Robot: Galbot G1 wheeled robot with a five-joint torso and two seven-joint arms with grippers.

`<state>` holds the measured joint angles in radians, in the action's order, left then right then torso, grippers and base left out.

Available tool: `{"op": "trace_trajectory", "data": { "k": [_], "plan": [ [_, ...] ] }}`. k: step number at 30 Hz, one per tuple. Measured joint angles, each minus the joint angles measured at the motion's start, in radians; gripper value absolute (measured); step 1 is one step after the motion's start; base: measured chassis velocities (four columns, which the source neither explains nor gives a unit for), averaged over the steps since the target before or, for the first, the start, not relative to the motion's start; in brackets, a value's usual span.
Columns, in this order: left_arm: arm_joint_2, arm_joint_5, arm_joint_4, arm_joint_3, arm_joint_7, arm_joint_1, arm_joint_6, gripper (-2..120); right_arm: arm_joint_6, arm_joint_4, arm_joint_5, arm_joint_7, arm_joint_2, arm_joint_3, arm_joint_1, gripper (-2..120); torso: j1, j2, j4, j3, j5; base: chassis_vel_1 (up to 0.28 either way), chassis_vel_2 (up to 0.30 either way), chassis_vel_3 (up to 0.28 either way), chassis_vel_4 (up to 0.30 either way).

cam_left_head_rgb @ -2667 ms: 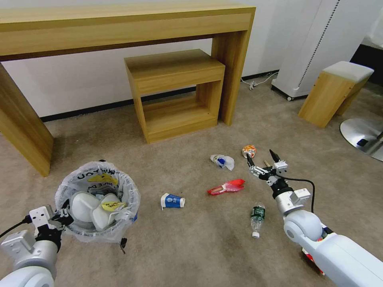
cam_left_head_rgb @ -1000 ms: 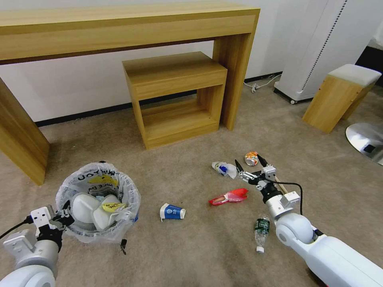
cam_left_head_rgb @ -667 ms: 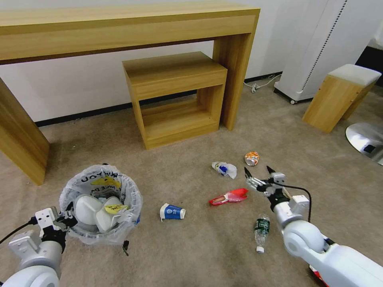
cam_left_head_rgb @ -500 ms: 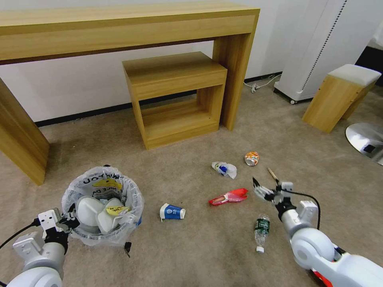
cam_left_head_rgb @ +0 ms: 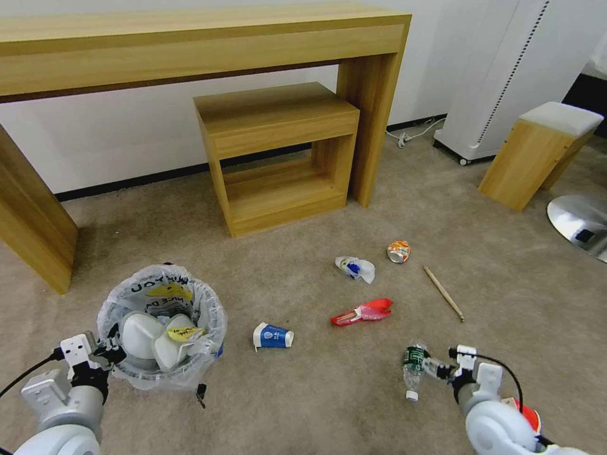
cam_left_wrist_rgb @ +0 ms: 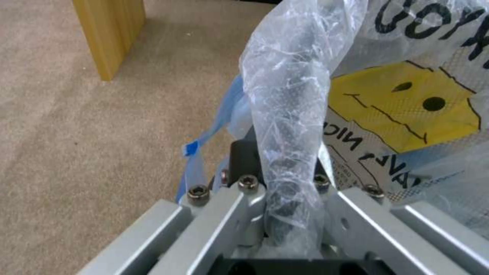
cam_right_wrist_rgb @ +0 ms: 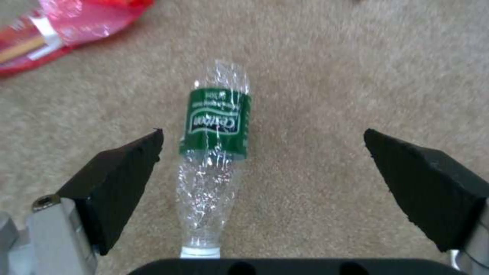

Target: Pick up the trash bin and place the garbage on the floor into it.

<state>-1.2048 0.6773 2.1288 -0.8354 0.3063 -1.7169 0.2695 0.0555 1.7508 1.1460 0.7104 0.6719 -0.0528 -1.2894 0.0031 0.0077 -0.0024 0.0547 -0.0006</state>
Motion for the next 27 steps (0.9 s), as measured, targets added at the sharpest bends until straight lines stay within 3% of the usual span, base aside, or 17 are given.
{"op": "trace_trajectory", "data": {
  "k": [9, 20, 27],
  "plan": [
    [0.001, 0.003, 0.009, -0.002, 0.000, -0.004, -0.002, 1, -0.018, -0.161, -0.041, -0.038, 0.096, -0.111, 0.097, 100, 0.000, 0.000, 0.0001, 0.000, 0.0007, 0.000, 0.000, 0.000, 0.000],
    [0.005, 0.006, 0.010, -0.002, 0.000, -0.004, -0.006, 1, -0.061, -0.310, -0.107, -0.079, 0.172, -0.169, 0.158, 96, 0.000, 0.000, 0.0000, 0.000, 0.0005, 0.000, 0.000, 0.000, 0.000],
    [0.007, 0.008, 0.019, 0.000, 0.001, -0.004, -0.007, 1, -0.082, -0.359, -0.138, -0.096, 0.198, -0.189, 0.179, 76, 0.000, 0.000, 0.0000, 0.000, 0.0006, 0.000, 0.000, 0.000, 0.000]
  ]
}}
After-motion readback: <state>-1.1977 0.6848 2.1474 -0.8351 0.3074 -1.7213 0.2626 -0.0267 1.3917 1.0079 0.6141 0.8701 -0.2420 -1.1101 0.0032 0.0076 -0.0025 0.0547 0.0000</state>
